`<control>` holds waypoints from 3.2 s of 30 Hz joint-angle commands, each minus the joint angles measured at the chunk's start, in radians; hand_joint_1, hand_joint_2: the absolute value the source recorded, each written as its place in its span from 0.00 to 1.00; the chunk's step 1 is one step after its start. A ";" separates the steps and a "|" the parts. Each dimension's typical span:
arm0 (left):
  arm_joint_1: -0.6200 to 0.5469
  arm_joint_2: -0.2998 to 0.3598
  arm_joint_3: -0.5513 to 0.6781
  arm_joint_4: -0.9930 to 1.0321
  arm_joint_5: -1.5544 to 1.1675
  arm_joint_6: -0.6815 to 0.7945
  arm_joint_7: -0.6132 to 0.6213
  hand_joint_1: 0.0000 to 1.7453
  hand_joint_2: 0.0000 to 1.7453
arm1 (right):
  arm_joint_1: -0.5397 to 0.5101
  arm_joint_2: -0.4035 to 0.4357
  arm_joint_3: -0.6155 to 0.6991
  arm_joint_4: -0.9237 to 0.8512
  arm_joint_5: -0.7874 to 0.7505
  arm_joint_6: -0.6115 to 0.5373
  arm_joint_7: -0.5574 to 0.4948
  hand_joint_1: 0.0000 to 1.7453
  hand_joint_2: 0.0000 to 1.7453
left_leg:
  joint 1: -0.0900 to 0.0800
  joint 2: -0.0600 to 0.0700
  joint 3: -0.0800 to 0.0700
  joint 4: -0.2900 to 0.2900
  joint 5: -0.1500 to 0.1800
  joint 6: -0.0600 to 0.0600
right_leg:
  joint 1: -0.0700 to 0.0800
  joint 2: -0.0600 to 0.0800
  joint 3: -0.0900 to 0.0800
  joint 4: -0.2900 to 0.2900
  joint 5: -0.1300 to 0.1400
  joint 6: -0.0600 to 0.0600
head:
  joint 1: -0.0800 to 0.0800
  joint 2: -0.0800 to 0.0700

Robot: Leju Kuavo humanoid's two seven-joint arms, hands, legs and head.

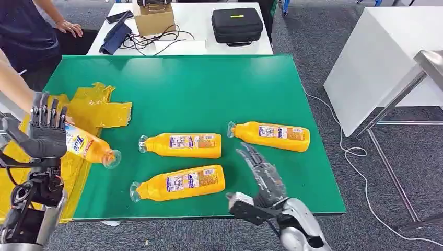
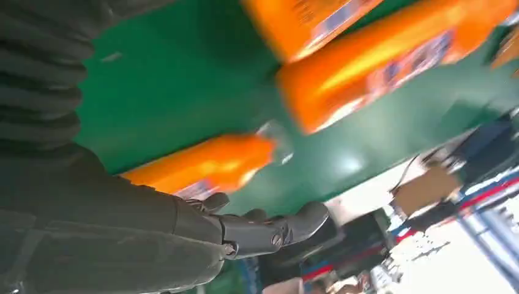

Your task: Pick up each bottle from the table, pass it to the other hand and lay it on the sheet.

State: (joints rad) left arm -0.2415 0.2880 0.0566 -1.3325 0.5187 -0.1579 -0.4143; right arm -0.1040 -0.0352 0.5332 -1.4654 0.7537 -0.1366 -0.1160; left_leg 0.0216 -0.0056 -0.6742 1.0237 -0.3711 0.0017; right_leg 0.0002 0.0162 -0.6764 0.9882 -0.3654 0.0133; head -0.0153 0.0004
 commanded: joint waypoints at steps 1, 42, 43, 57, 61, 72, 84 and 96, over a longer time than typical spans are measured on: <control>-0.206 0.092 -0.230 0.176 0.015 0.009 0.033 0.00 0.00 | -0.256 0.144 0.233 0.353 0.109 0.013 0.068 0.00 1.00 | -0.001 0.001 0.008 -0.001 -0.002 0.000 | 0.000 -0.002 0.006 0.001 -0.003 0.000 | 0.000 0.000; -0.327 0.080 -0.393 0.305 0.104 0.060 0.010 0.00 0.00 | -0.311 0.234 0.431 0.697 0.215 -0.094 0.216 0.00 1.00 | 0.000 -0.001 -0.001 -0.001 0.002 -0.001 | 0.001 -0.002 -0.001 0.000 0.000 0.000 | 0.000 0.000; -0.327 0.080 -0.393 0.305 0.104 0.060 0.010 0.00 0.00 | -0.311 0.234 0.431 0.697 0.215 -0.094 0.216 0.00 1.00 | 0.000 -0.001 0.001 -0.001 0.001 -0.001 | 0.001 -0.003 0.001 0.000 -0.001 0.000 | 0.000 0.000; -0.132 -0.084 -0.287 0.083 -0.026 0.079 0.013 0.00 0.00 | -0.218 0.272 0.229 0.651 0.556 -0.072 0.333 0.00 1.00 | -0.003 -0.005 0.008 -0.003 -0.001 0.001 | -0.002 -0.008 0.009 -0.001 -0.005 0.002 | 0.000 0.000; -0.082 -0.113 -0.224 0.023 -0.076 0.074 0.039 0.00 0.00 | -0.199 0.275 0.215 0.602 0.586 -0.045 0.341 0.00 1.00 | -0.002 -0.001 0.003 -0.002 0.000 0.000 | -0.002 -0.004 0.003 -0.001 -0.003 0.000 | 0.000 0.000; -0.064 -0.156 -0.145 0.009 -0.139 0.015 0.056 0.00 0.00 | -0.175 0.276 0.188 0.606 0.610 0.000 0.331 0.00 1.00 | -0.001 -0.002 0.002 -0.001 0.000 0.000 | -0.001 -0.004 0.003 -0.001 -0.003 0.000 | 0.000 0.000; -0.059 -0.135 -0.150 0.012 -0.130 -0.012 0.050 0.00 0.00 | -0.162 0.262 0.146 0.715 0.579 0.013 0.324 1.00 1.00 | -0.002 -0.003 0.007 -0.003 0.000 0.000 | -0.001 -0.006 0.007 -0.002 -0.004 0.000 | 0.000 0.000; -0.208 -0.039 -0.243 0.200 -0.061 -0.055 0.002 0.00 0.00 | -0.129 0.229 0.080 0.721 0.581 0.006 0.319 1.00 1.00 | -0.001 -0.007 0.006 -0.002 0.002 -0.001 | 0.000 -0.008 0.005 -0.002 -0.004 0.001 | 0.000 0.000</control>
State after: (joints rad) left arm -0.3340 0.1965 -0.1106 -1.3058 0.4288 -0.1976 -0.3964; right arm -0.3019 0.2567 0.6813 -0.8438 1.3355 -0.1347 0.2045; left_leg 0.0210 -0.0065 -0.6726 1.0238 -0.3703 0.0003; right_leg -0.0003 0.0161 -0.6791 0.9876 -0.3676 0.0146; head -0.0149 0.0004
